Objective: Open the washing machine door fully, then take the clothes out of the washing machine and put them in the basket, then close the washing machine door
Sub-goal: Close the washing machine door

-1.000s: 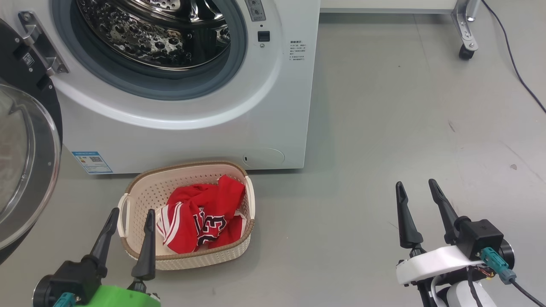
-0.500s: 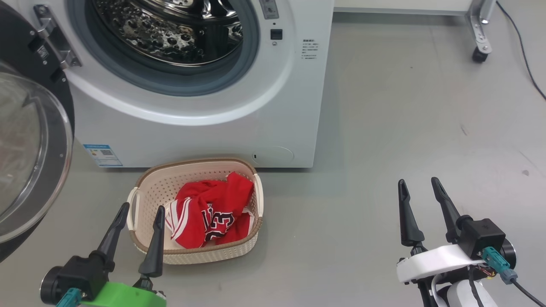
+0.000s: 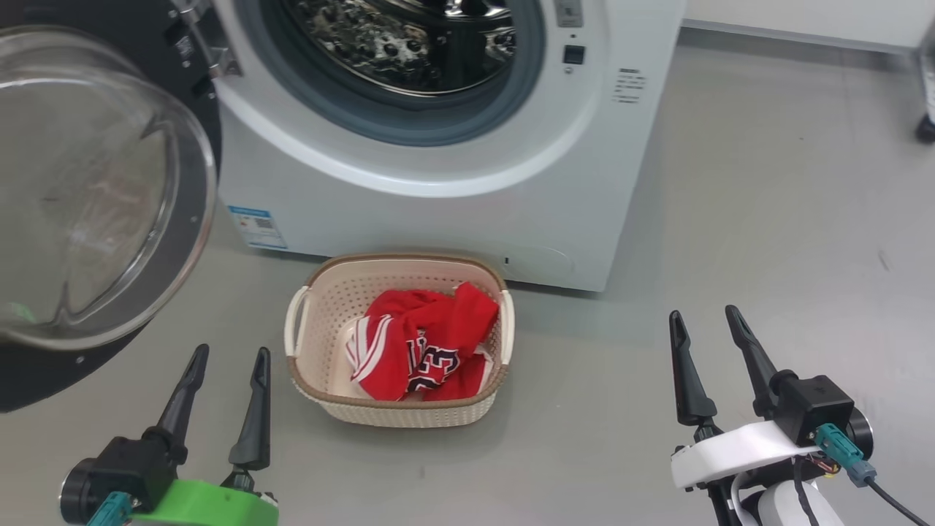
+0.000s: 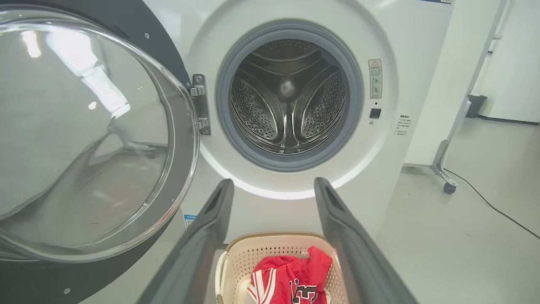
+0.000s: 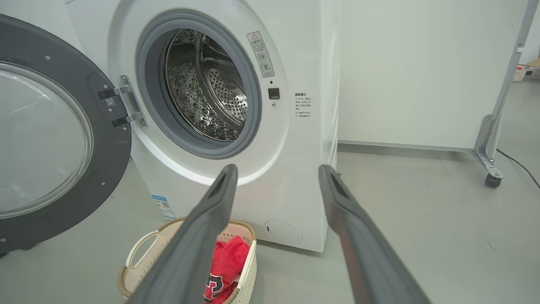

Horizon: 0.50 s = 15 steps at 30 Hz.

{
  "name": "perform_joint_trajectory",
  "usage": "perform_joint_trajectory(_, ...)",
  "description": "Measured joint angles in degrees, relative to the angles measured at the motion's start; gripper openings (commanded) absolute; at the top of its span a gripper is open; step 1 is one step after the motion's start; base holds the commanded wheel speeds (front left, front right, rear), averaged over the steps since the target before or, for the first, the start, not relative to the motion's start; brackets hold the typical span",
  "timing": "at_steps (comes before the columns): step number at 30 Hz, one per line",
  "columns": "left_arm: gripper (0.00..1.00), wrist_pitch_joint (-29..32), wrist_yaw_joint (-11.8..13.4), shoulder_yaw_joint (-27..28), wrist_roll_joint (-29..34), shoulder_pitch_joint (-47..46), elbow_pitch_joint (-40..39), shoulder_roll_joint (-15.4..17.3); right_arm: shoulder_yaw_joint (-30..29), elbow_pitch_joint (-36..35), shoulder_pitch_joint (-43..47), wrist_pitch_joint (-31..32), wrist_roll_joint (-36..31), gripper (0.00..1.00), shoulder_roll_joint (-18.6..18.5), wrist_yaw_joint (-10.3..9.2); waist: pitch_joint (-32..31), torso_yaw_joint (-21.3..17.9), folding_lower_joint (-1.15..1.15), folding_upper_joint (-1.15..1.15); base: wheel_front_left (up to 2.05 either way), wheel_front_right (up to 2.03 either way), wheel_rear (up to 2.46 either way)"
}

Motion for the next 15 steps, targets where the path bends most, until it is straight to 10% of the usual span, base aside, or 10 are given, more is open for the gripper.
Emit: perform_joint_trajectory(15,1.0,0.0,0.0,-0.08,0.41,0.01,1.03,-0.41,0.87,1.58,-0.82,0.0,-0.08,1.0,0.01,1.0,-0.56,11.63,0.0,0.0,0.0,0.0,0.0)
